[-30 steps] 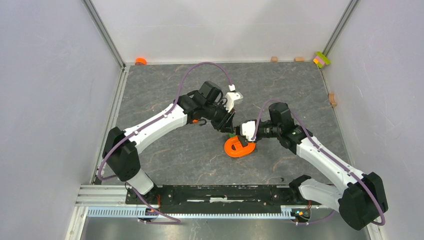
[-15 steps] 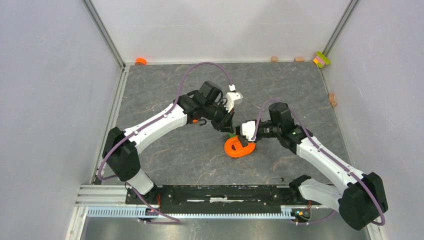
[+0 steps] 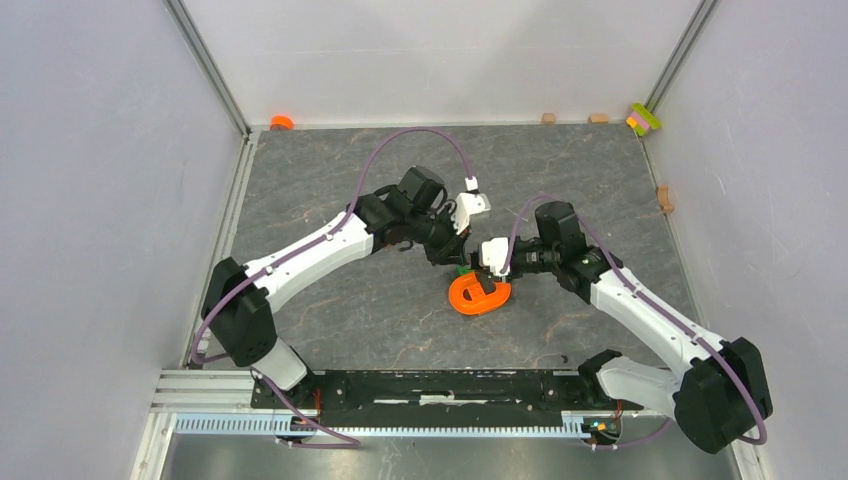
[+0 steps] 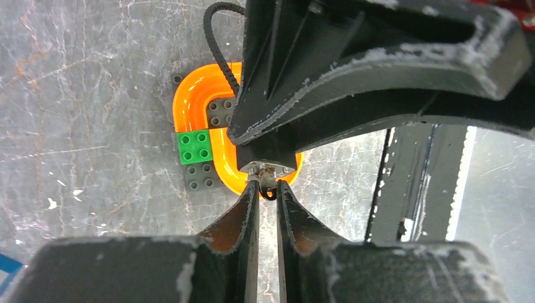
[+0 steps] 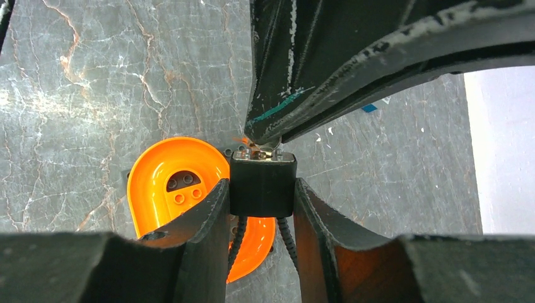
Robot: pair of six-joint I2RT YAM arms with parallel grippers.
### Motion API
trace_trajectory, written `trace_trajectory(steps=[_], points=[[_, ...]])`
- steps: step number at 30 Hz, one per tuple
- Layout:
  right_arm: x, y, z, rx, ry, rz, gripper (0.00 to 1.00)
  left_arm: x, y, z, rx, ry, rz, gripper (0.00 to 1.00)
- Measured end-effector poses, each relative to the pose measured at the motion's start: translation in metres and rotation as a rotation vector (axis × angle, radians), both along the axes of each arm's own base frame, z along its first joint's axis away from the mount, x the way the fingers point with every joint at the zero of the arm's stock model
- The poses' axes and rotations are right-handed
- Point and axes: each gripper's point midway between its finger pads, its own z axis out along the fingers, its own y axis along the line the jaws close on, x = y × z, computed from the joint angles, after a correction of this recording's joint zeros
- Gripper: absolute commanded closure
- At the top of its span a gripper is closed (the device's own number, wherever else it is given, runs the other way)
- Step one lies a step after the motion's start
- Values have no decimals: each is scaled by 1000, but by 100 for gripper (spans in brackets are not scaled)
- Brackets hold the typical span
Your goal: Unlock with the key
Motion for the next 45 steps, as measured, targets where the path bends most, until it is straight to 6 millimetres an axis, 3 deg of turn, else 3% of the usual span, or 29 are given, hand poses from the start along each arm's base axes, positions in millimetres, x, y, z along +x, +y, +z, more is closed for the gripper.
trace_trajectory(steps=[20, 45], points=[[2, 1, 2, 36, 83, 8, 100, 1, 9, -1, -65, -409, -249, 98], [2, 2, -13, 129, 388, -41, 100, 3, 8, -18, -37, -635, -326, 98]])
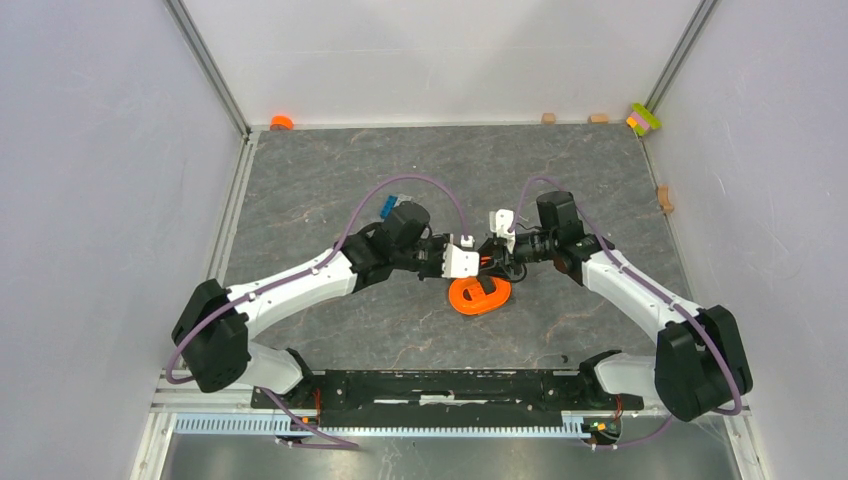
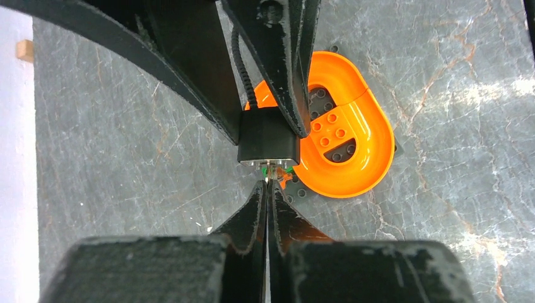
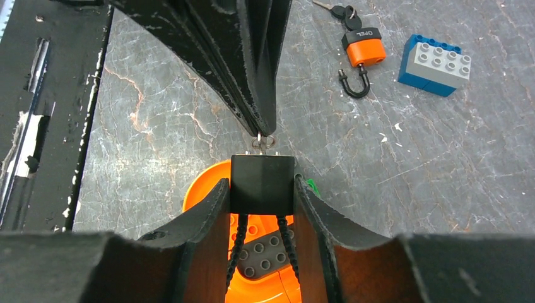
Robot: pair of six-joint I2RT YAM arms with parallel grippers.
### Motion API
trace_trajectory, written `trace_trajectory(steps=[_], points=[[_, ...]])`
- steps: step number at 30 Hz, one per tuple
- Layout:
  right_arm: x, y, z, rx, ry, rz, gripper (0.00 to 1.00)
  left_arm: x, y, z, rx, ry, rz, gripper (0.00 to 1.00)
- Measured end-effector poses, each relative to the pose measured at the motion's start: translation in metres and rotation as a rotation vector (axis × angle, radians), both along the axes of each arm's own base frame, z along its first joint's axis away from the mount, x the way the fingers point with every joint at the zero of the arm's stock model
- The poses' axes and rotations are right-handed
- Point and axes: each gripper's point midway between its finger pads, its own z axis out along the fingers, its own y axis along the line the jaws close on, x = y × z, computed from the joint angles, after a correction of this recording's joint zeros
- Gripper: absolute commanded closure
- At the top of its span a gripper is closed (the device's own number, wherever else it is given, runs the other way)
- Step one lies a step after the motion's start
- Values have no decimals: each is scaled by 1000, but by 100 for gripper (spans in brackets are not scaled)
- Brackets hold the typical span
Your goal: Unlock with the key
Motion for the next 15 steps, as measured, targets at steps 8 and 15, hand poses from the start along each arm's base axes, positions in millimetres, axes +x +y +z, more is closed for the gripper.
trace_trajectory(steps=[8, 15], points=[[0, 2, -5, 7, 47, 0, 100, 1, 2, -4, 43, -62, 1, 94], [3, 3, -2, 18, 24, 4, 100, -4, 6, -1, 60, -66, 10, 51]])
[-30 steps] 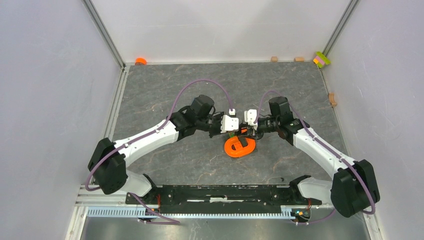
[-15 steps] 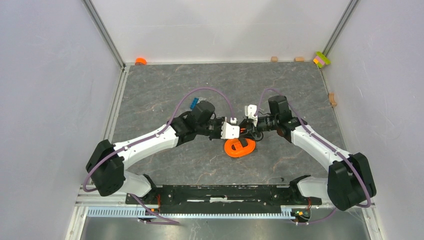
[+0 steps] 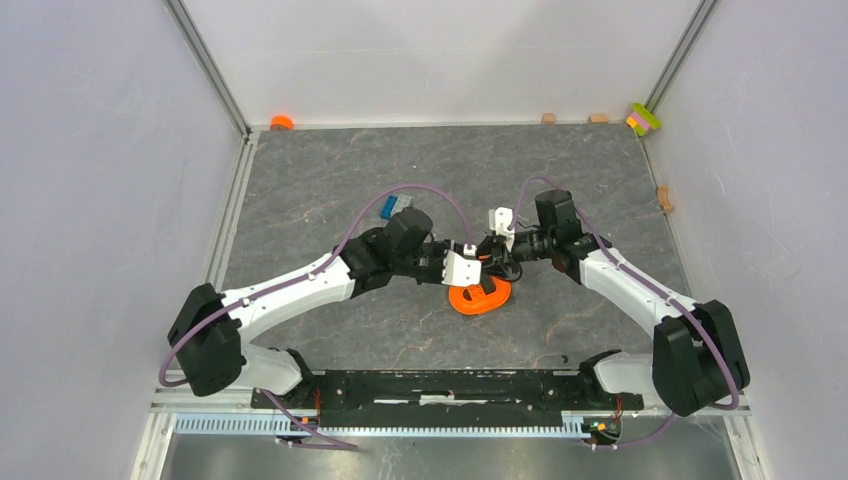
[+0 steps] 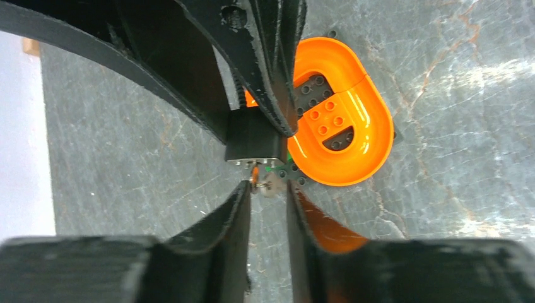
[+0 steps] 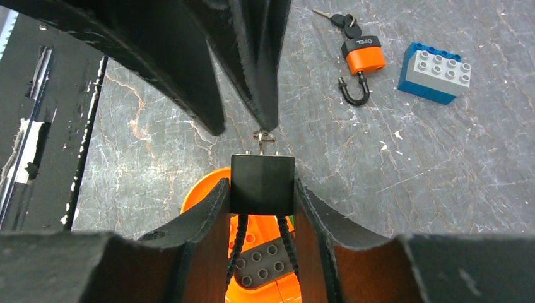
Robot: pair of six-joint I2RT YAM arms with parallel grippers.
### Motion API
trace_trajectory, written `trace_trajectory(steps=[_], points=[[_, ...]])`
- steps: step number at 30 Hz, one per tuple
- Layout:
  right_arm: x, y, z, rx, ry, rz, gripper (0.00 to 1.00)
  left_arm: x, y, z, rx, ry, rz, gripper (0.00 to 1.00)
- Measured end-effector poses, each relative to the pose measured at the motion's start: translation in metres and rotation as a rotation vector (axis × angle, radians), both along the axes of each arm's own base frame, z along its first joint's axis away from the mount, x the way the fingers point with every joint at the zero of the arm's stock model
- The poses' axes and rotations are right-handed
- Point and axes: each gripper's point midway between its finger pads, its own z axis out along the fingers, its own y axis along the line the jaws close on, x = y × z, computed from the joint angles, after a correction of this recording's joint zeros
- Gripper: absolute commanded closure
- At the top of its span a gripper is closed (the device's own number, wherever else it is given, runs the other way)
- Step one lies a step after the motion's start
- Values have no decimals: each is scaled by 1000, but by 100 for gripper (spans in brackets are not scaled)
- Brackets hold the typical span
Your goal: Unlock with the key
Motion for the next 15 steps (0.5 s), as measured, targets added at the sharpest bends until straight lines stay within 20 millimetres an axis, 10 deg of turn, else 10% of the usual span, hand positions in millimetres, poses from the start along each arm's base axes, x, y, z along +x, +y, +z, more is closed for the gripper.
trace_trajectory(steps=[7, 15], points=[[4, -1, 3, -6, -47, -6, 100, -6, 8, 16, -35, 62, 75, 14], [10, -5, 16, -11, -139, -30, 100, 10, 20, 39, -206, 336, 305, 14]])
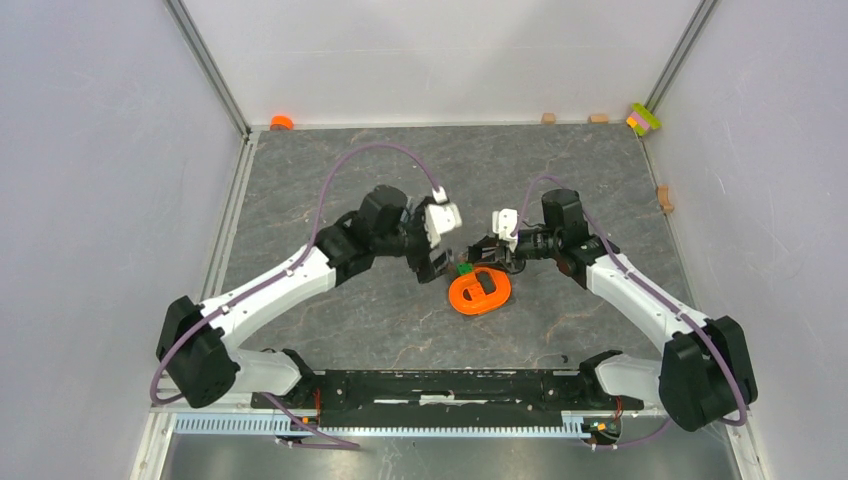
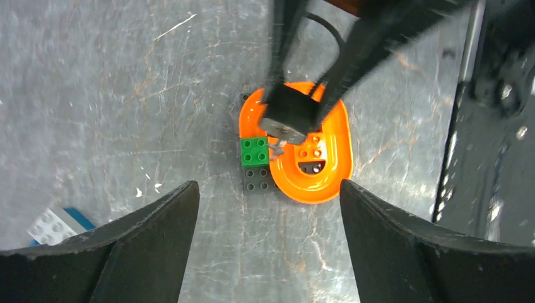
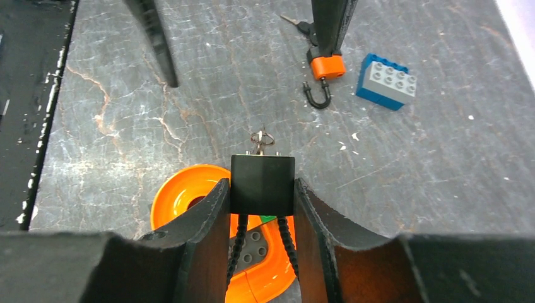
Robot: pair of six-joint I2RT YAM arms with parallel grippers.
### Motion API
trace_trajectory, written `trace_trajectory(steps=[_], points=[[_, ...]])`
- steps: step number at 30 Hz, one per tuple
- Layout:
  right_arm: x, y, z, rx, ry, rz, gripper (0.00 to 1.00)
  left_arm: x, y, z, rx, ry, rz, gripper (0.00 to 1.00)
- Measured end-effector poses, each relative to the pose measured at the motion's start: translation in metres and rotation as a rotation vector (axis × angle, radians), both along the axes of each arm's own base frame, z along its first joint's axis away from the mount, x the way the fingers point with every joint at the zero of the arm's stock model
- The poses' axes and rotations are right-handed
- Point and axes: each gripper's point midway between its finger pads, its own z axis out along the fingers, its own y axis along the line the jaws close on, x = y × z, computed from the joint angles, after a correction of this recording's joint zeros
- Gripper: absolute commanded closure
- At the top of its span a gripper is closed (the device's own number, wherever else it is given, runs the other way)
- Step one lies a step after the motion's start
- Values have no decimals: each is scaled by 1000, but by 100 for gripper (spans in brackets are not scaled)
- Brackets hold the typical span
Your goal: Unlock with the key
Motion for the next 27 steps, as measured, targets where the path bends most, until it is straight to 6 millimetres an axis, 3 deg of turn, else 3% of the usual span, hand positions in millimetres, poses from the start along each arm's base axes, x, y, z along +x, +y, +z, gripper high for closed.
trace_trajectory(steps=[6, 12, 18, 27], points=[[1, -2, 10, -2, -85, -20, 100, 36, -2, 7, -215, 423, 200, 17], [3, -2, 7, -18, -109, -33, 100, 31, -22, -11, -291, 776, 250, 18], [6, -3, 6, -27, -120, -50, 100, 22, -38, -21, -305, 947, 245, 21], [6, -3, 5, -29, -121, -53, 100, 16, -55, -29, -293, 1019, 226, 42]])
